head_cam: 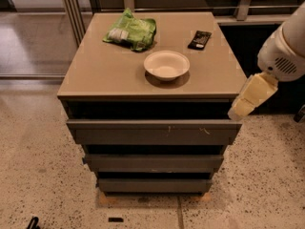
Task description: Open middle drawer
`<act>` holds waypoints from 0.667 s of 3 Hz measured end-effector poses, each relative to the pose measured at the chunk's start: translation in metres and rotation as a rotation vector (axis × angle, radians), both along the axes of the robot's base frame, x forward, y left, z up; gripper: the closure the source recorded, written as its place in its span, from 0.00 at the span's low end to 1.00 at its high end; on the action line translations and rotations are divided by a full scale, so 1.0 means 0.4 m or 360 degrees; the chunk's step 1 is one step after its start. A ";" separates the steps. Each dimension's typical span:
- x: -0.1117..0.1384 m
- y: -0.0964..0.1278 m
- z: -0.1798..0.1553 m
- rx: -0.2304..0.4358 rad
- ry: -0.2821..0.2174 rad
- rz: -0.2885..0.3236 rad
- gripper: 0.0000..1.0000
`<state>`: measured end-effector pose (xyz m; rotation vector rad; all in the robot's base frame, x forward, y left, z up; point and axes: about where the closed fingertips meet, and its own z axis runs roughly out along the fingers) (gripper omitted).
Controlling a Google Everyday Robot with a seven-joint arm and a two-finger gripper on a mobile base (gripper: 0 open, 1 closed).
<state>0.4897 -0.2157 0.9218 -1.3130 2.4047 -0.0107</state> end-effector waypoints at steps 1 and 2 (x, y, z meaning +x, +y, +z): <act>-0.022 0.020 -0.104 0.0329 0.0018 -0.0110 0.00; -0.072 0.029 -0.167 0.0633 0.0055 -0.0152 0.02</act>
Offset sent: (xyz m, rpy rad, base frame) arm -0.0446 0.0116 -0.0906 0.5711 0.0590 -0.1148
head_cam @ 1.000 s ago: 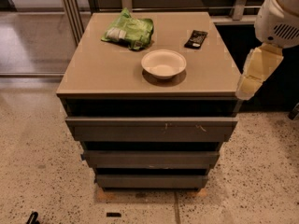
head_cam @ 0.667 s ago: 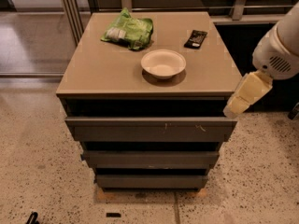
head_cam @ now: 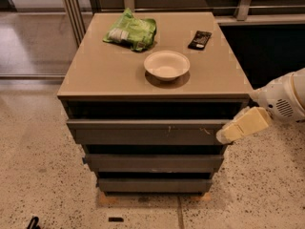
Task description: Open middle drawer
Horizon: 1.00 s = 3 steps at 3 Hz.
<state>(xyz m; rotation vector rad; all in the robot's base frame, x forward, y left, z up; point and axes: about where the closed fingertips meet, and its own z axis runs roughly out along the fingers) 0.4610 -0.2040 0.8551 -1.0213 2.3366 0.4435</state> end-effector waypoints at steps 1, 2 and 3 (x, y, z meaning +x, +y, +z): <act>0.001 0.008 0.008 0.0000 -0.0002 0.0003 0.24; 0.001 0.008 0.008 0.0000 -0.0002 0.0003 0.47; 0.001 0.008 0.008 0.0000 -0.0002 0.0003 0.70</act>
Offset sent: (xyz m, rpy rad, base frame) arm 0.0002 0.0033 0.0033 0.0025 -0.0011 0.0015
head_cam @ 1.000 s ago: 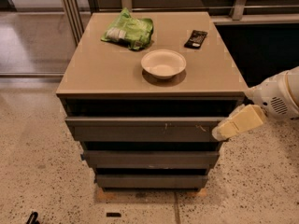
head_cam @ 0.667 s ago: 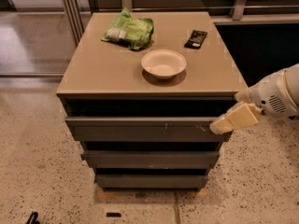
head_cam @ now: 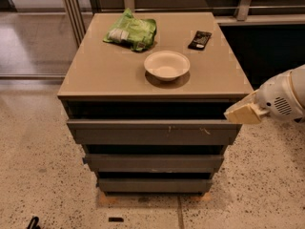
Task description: Open middle drawer
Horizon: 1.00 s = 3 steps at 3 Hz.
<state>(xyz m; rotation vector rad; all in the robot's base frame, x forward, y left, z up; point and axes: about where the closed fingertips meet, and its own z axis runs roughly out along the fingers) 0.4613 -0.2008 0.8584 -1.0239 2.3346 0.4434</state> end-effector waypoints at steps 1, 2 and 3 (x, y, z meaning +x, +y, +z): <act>-0.003 0.007 -0.009 0.0006 -0.0018 -0.0003 0.94; 0.003 0.022 -0.086 0.0098 -0.0037 -0.0045 1.00; 0.009 0.050 -0.215 0.0211 -0.0041 -0.0123 1.00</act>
Offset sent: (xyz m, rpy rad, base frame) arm 0.0156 0.0108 -0.0781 0.1485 -0.0692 -0.0989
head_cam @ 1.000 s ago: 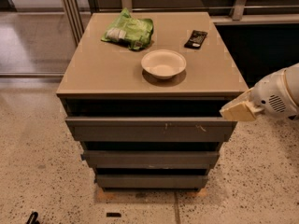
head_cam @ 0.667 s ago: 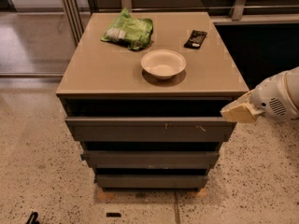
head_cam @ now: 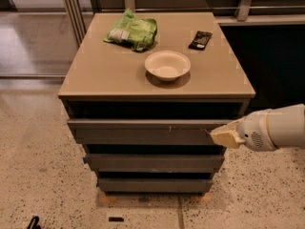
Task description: Open middle drawer
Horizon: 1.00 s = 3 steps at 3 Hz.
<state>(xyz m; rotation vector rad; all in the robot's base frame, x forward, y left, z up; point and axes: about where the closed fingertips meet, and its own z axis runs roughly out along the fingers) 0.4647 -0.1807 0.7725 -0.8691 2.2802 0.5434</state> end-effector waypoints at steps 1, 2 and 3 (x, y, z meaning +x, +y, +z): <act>0.001 0.032 -0.138 0.0071 0.0006 -0.0110 1.00; 0.018 0.043 -0.254 0.0100 0.0020 -0.0259 1.00; 0.080 0.025 -0.368 0.0101 0.0038 -0.0459 1.00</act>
Offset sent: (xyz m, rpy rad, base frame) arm 0.0473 -0.0015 -0.1566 0.0689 -0.0718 -0.4101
